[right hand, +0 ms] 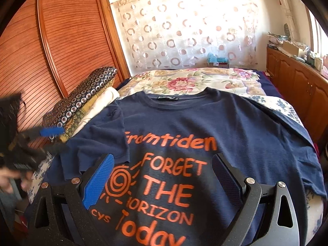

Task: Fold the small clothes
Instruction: 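Fold the gripped side edge over toward the shirt's center, then open the left gripper, then move the right gripper to the opposite side edge and close on it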

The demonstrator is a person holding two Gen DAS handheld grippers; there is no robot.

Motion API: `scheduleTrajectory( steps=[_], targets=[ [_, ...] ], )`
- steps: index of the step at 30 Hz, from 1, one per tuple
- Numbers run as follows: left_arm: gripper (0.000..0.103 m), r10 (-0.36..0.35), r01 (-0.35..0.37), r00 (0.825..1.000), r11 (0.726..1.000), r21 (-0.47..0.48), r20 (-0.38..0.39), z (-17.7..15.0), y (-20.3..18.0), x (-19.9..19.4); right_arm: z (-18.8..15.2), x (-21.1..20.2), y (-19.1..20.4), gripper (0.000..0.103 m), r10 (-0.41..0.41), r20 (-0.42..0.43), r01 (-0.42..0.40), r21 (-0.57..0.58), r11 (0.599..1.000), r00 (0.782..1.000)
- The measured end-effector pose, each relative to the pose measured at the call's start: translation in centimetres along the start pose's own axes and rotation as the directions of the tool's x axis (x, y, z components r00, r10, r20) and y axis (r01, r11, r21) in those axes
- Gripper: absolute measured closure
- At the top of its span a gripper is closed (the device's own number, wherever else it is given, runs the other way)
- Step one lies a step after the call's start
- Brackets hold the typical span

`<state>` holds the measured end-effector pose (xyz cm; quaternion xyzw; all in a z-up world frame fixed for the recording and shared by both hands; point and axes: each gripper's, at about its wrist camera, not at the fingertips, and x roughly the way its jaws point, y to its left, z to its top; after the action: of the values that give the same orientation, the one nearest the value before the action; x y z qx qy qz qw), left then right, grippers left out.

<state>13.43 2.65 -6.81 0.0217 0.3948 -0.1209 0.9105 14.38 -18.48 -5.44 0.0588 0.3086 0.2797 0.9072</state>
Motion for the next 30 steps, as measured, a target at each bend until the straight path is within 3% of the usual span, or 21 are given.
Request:
scheduleTrajectory(
  steps=[5,17,24,30],
  targets=[
    [0.022,-0.036,0.035,0.999,0.998,-0.044,-0.025,0.0,-1.4,2.3,-0.4,-0.8,-1.2,0.006,-0.022,0.004,0.022,0.01,1.0,1.0],
    [0.022,0.032,-0.03,0.996,0.999,0.025,-0.079,-0.1,-3.6,5.0,-1.4,-4.7,-5.2,0.006,-0.103,0.027,0.102,0.03,0.994,0.994],
    [0.021,0.044,-0.041,0.996,0.998,0.039,-0.083,-0.3,-3.8,5.1,-2.1,-7.6,-9.0,0.006,-0.196,0.031,0.194,0.06,0.979,0.98],
    [0.021,0.044,-0.041,0.996,0.998,0.039,-0.083,-0.3,-3.8,5.2,-3.3,-7.8,-14.0,0.006,-0.288,-0.035,0.29,0.103,0.951,0.957]
  ],
)
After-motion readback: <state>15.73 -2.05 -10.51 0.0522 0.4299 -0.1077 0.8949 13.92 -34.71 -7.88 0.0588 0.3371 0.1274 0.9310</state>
